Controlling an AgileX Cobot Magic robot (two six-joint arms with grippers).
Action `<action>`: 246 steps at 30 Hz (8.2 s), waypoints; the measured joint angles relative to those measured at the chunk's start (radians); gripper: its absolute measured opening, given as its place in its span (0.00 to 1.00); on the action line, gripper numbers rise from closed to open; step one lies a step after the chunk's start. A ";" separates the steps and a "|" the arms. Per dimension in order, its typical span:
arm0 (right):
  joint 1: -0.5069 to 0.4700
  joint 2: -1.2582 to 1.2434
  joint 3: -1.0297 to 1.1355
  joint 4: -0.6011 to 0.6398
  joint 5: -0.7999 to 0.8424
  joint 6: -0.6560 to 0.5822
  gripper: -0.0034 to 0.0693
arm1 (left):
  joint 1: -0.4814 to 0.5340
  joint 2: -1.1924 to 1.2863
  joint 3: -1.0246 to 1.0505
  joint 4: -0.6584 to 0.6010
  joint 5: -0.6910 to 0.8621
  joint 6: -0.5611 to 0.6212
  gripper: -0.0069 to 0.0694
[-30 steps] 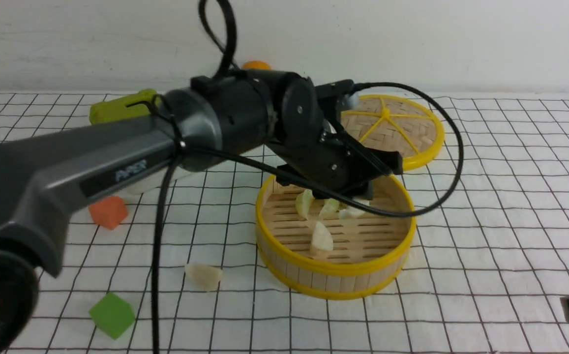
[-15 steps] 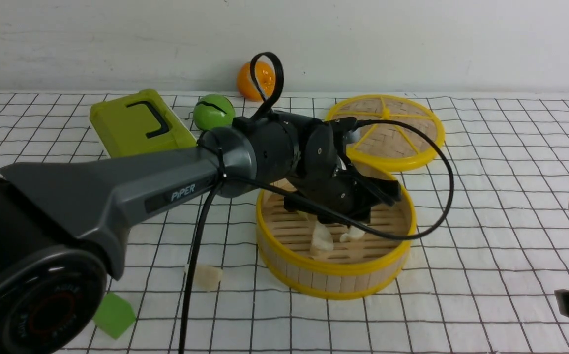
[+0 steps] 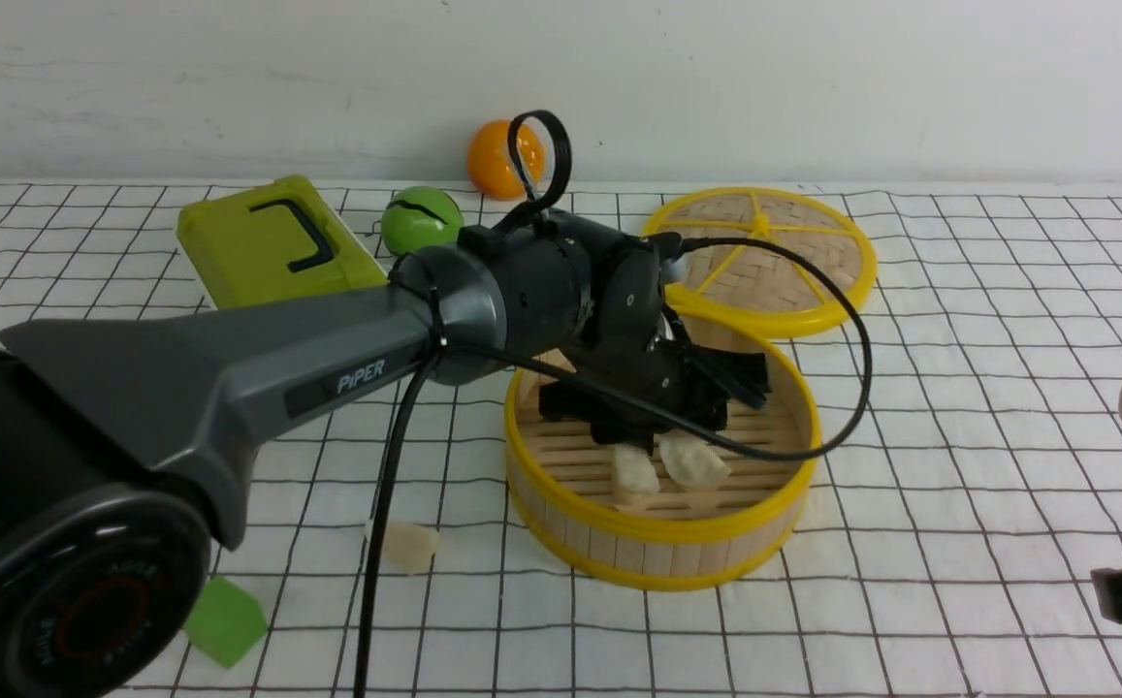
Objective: Put the dumplings into the steamer on the table with the white tablecloth.
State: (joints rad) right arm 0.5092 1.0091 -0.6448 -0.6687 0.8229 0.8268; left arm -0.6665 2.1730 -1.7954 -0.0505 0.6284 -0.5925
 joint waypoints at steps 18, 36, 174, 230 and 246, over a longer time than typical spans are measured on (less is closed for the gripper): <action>0.000 0.000 0.000 0.002 -0.002 0.003 0.10 | 0.012 -0.407 0.185 0.399 0.411 -0.007 0.53; 0.000 0.000 0.000 0.029 -0.021 0.003 0.12 | 0.139 -0.352 0.557 0.329 0.136 0.486 0.57; 0.000 0.000 0.004 0.060 -0.062 -0.012 0.23 | 0.096 -0.021 -0.025 0.010 0.302 0.168 0.60; 0.000 -0.454 -0.011 0.721 -0.338 -0.917 0.06 | 0.097 -1.938 1.455 0.320 -0.317 0.337 0.07; -0.032 -0.606 0.130 0.661 -0.459 -0.917 0.07 | 0.097 -1.938 1.456 0.320 -0.315 0.337 0.07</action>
State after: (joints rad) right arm 0.4770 0.4031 -0.5152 -0.0081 0.3634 -0.0900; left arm -0.5693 0.2352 -0.3397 0.2700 0.3136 -0.2551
